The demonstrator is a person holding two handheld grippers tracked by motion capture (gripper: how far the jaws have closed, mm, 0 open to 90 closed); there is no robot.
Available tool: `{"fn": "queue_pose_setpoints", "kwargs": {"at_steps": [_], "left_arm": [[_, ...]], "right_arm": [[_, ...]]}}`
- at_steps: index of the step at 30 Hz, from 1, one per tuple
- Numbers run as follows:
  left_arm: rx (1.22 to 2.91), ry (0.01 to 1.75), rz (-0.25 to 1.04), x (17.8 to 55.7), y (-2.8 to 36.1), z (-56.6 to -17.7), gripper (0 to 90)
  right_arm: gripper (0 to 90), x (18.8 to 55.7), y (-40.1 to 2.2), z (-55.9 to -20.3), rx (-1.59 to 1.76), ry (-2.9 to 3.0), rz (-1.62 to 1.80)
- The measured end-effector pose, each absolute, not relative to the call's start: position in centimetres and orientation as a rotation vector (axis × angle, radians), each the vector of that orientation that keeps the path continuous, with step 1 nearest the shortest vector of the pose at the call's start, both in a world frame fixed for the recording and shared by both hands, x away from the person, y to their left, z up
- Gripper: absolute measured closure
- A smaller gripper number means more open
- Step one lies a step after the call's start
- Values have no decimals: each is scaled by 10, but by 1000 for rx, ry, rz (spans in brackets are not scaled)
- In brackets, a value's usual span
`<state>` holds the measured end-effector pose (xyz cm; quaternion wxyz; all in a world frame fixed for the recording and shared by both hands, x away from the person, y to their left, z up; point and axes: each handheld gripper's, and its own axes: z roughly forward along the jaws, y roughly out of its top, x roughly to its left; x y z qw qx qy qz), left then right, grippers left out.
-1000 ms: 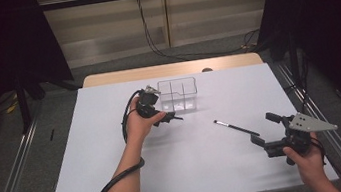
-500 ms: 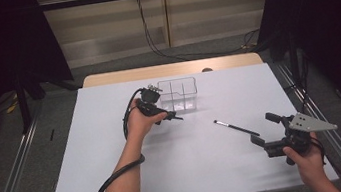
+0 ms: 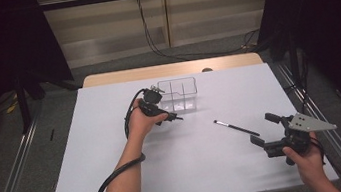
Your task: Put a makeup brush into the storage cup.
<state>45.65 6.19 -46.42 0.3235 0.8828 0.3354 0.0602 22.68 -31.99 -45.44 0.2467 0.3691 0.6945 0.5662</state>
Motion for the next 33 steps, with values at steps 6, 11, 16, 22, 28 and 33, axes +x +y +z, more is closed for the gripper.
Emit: {"fn": "queue_pose_setpoints", "kwargs": {"at_steps": [6, 11, 16, 22, 28, 33], "left_arm": [[2312, 883, 142, 458, 62, -466, 0], [2319, 866, 156, 460, 62, -469, 0], [2328, 853, 152, 462, 63, -472, 0], [2354, 837, 140, 463, 65, -476, 0], [2378, 822, 154, 461, 67, -483, 0], [2377, 822, 155, 460, 68, -483, 0]], "right_arm": [[16, 227, -320, -455, 1013, 1894, 1547], [16, 227, -320, -455, 1012, 1895, 1550], [16, 227, -320, -455, 1014, 1895, 1552], [16, 228, -320, -455, 1014, 1900, 1548], [16, 228, -321, -455, 1013, 1902, 1548], [16, 228, -320, -455, 1014, 1903, 1548]]}}
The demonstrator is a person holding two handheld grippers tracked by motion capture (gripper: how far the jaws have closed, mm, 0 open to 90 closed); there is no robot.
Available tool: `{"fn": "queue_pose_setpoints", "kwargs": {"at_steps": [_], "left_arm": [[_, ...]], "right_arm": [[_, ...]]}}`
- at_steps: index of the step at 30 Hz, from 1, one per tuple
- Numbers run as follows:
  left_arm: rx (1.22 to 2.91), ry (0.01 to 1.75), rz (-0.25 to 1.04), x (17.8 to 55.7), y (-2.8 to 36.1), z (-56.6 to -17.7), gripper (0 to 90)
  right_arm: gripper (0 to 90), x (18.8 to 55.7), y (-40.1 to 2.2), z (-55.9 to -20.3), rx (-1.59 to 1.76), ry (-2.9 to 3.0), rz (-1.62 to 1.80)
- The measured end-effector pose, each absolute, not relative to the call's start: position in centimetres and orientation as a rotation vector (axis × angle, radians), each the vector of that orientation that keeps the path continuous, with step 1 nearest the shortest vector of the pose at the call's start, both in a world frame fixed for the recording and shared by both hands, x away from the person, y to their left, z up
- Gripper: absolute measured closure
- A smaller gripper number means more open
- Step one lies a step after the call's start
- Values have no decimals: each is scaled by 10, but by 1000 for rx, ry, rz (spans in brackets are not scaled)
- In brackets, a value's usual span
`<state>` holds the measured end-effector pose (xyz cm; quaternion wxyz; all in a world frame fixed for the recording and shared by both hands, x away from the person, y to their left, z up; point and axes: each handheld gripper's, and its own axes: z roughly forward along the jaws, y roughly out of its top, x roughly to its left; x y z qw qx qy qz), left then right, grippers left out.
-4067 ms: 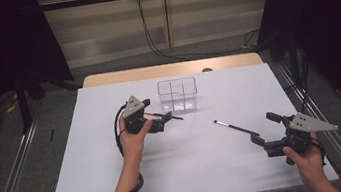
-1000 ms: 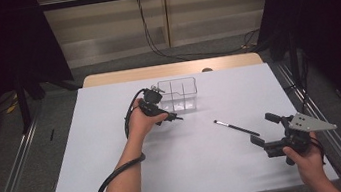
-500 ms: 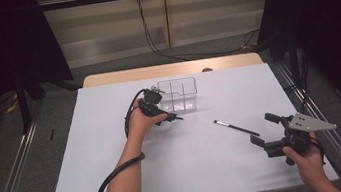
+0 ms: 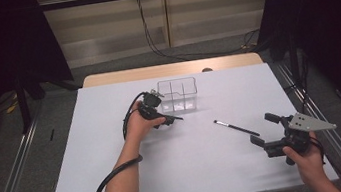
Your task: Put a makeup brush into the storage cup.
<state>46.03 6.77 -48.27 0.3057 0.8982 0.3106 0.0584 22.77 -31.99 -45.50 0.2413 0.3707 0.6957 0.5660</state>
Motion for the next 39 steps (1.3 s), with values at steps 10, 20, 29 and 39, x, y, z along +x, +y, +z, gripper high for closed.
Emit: {"fn": "queue_pose_setpoints", "kwargs": {"at_steps": [10, 20, 29, 39], "left_arm": [[2487, 773, 118, 453, 70, -474, 100], [2619, 625, 84, 440, 77, -461, 445], [2709, 563, 42, 432, 78, -455, 630], [2794, 488, -9, 428, 88, -452, 677]], "right_arm": [[16, 227, -322, -455, 1016, 1896, 1549], [17, 227, -320, -455, 1012, 1902, 1548], [17, 227, -319, -455, 1008, 1910, 1545], [17, 226, -320, -455, 1007, 1908, 1540]]}}
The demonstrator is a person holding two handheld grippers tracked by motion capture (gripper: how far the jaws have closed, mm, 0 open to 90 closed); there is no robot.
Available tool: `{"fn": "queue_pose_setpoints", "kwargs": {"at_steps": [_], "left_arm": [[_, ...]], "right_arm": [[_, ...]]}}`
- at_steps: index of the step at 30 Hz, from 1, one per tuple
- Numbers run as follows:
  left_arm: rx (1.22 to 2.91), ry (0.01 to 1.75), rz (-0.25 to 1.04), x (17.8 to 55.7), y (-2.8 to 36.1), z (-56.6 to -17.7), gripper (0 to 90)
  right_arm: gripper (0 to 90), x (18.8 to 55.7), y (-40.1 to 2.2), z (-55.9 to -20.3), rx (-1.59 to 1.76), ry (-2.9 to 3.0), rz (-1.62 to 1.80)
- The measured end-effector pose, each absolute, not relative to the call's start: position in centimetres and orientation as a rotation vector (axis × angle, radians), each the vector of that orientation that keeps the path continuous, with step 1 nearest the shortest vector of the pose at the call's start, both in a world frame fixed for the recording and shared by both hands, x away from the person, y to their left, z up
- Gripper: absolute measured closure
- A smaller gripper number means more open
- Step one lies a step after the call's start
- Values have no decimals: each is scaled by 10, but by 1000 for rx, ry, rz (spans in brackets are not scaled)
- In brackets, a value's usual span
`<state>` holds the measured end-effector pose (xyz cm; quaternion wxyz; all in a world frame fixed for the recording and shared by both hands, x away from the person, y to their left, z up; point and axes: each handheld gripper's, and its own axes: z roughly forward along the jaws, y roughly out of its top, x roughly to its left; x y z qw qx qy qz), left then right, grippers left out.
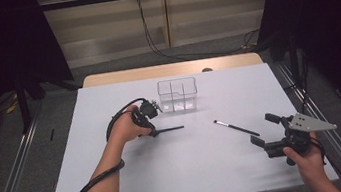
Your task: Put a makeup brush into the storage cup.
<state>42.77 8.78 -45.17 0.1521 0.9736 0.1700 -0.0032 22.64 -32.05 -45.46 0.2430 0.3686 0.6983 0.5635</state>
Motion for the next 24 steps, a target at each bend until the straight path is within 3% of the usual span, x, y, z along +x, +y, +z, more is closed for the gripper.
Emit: {"fn": "queue_pose_setpoints", "kwargs": {"at_steps": [2, 7, 24], "left_arm": [[2809, 488, -39, 429, 86, -451, 753], [2824, 402, -34, 427, 86, -451, 826], [2801, 392, -12, 413, 81, -437, 837]], "right_arm": [[17, 226, -320, -454, 1009, 1906, 1538], [17, 227, -320, -455, 1014, 1914, 1536], [7, 231, -314, -453, 1017, 1977, 1519]]}}
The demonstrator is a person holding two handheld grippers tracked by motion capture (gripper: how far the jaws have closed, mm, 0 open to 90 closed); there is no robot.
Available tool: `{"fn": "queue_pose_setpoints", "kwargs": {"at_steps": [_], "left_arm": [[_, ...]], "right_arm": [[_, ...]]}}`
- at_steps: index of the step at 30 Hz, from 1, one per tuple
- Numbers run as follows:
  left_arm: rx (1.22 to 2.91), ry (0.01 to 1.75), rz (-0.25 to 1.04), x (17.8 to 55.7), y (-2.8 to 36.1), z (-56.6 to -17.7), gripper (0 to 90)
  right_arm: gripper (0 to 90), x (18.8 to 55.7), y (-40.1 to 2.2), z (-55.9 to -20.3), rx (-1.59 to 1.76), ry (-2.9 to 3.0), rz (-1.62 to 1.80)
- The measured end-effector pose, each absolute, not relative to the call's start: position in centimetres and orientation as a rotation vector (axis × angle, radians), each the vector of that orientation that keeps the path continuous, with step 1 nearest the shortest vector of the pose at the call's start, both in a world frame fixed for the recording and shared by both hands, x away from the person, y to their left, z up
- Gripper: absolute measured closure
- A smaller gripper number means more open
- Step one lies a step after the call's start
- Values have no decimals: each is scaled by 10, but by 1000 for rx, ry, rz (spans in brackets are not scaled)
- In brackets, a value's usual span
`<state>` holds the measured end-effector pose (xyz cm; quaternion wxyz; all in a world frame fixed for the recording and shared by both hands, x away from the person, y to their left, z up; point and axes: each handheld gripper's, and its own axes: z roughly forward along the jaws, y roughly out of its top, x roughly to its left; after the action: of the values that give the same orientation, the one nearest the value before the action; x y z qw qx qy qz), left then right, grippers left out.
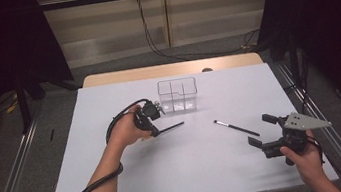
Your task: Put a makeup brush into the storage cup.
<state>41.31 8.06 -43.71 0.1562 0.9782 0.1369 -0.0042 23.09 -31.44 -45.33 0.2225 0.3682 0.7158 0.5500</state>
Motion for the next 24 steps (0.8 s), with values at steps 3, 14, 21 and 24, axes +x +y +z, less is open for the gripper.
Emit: {"fn": "queue_pose_setpoints", "kwargs": {"at_steps": [3, 14, 21, 24], "left_arm": [[2768, 381, -18, 408, 80, -432, 837], [2718, 296, -10, 389, 71, -409, 837], [2711, 250, -24, 381, 62, -406, 837], [2715, 218, -31, 378, 58, -405, 837]], "right_arm": [[0, 232, -312, -453, 1010, 1975, 1509], [0, 236, -303, -447, 1005, 1977, 1513], [0, 245, -294, -440, 1001, 1986, 1511], [2, 250, -287, -440, 1020, 2025, 1500]]}}
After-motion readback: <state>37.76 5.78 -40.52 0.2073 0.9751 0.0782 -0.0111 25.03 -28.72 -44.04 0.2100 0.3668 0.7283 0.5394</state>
